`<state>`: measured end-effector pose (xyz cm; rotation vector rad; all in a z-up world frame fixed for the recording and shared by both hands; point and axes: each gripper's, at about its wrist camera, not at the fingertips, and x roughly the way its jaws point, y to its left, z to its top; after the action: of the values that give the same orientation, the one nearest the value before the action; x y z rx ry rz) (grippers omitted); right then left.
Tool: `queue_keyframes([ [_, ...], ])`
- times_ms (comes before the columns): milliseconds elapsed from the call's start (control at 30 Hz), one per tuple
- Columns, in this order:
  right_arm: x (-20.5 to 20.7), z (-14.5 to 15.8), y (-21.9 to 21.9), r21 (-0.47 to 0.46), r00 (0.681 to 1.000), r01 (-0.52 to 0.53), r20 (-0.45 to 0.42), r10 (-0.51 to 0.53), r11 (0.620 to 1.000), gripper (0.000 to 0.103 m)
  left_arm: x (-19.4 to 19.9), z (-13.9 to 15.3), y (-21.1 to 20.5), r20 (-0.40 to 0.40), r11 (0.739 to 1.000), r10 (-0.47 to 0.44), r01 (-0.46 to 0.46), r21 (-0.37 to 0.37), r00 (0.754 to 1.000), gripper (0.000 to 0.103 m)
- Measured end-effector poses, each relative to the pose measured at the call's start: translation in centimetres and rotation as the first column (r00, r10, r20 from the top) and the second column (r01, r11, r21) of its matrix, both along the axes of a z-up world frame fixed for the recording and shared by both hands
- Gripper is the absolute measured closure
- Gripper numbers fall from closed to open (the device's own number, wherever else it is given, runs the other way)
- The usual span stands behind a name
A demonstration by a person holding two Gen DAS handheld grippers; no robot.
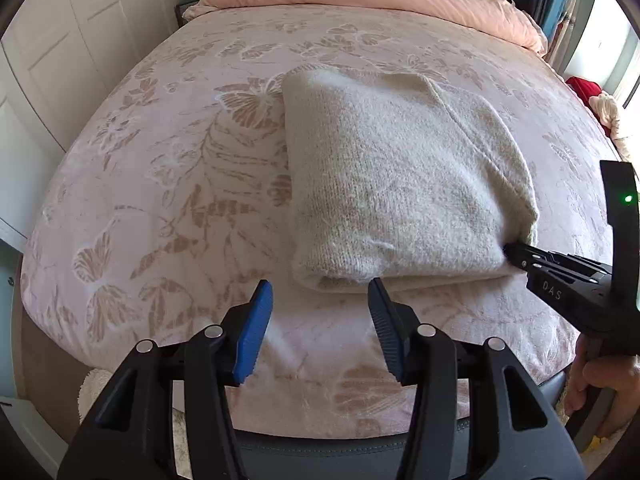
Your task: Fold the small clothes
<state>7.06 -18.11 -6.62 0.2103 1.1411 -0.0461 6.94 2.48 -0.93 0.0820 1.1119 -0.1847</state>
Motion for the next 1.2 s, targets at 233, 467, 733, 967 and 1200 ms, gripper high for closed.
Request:
queue_keyframes([
  [233,-5.4,6.8,0.3,0.007,0.989,0.081,0.127,-0.081,0.997,0.079,-2.0,1.2,-1.3,0.051,1.000,-0.011,0.010,0.021,0.999,0.048],
  [467,-9.2,6.6,0.3,-0.060,0.981,0.146,0.135,-0.137,0.987,0.057,-4.6,2.6,-2.5,0.119,1.000,0.007,-0.007,0.005,0.993,0.030],
  [733,-9.6,5.9,-0.2,-0.039,0.983,0.142,0.119,-0.137,0.989,0.057,-5.1,2.6,-1.6,0.114,0.999,0.028,-0.031,0.022,0.993,0.026],
  [967,-9.5,5.1,0.5,-0.060,0.985,0.148,0.095,-0.142,0.987,0.055,-4.8,2.1,-1.2,0.107,0.998,0.045,-0.050,0.037,0.993,0.026],
  [1200,-11.1,5.5,0.7,-0.114,0.972,0.196,0.151,-0.178,0.974,0.043,-5.7,2.0,-2.4,0.138,0.997,0.025,-0.035,0.073,0.990,0.017],
])
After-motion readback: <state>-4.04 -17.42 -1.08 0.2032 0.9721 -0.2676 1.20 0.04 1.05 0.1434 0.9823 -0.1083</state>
